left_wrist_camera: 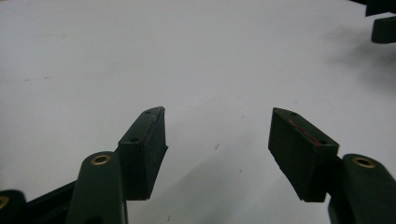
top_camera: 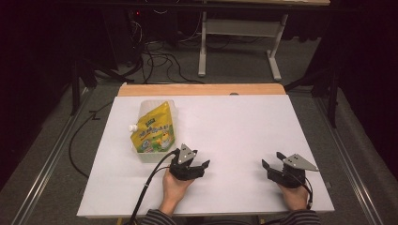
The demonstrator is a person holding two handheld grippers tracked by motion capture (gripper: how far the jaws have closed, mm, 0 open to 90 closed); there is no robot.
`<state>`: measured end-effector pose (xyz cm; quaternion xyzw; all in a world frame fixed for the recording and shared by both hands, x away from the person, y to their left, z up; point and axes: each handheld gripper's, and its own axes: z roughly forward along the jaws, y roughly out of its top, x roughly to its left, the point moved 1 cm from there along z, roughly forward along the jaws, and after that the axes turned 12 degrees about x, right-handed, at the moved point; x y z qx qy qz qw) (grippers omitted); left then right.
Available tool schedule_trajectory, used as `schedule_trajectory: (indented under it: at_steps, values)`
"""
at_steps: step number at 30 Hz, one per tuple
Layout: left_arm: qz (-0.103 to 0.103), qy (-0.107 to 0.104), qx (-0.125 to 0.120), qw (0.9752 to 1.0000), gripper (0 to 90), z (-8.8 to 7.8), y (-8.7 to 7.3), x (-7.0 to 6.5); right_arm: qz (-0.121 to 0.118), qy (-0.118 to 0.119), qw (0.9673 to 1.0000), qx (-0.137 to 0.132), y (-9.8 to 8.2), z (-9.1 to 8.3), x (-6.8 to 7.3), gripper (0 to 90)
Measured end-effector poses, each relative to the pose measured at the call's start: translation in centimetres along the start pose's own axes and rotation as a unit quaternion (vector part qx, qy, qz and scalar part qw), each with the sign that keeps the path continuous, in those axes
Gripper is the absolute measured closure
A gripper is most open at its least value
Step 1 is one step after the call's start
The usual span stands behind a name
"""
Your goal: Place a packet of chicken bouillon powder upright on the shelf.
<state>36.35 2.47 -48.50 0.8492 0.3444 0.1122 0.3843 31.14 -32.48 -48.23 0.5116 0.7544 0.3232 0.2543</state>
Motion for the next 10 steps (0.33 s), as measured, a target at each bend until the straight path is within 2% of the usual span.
schedule_trajectory:
  at_steps: [3, 10]
  values:
    - [0.005, 0.007, 0.002, 1.0000, 37.0, 0.15, -0.05, -0.17, -0.002, 0.001, 1.0000, -0.004, -0.02, -0.06, -0.13, 34.0]
    - [0.007, 0.006, 0.004, 0.9999, 36.1, 0.18, -0.07, -0.18, 0.000, 0.001, 1.0000, -0.003, -0.04, -0.07, -0.09, 34.2]
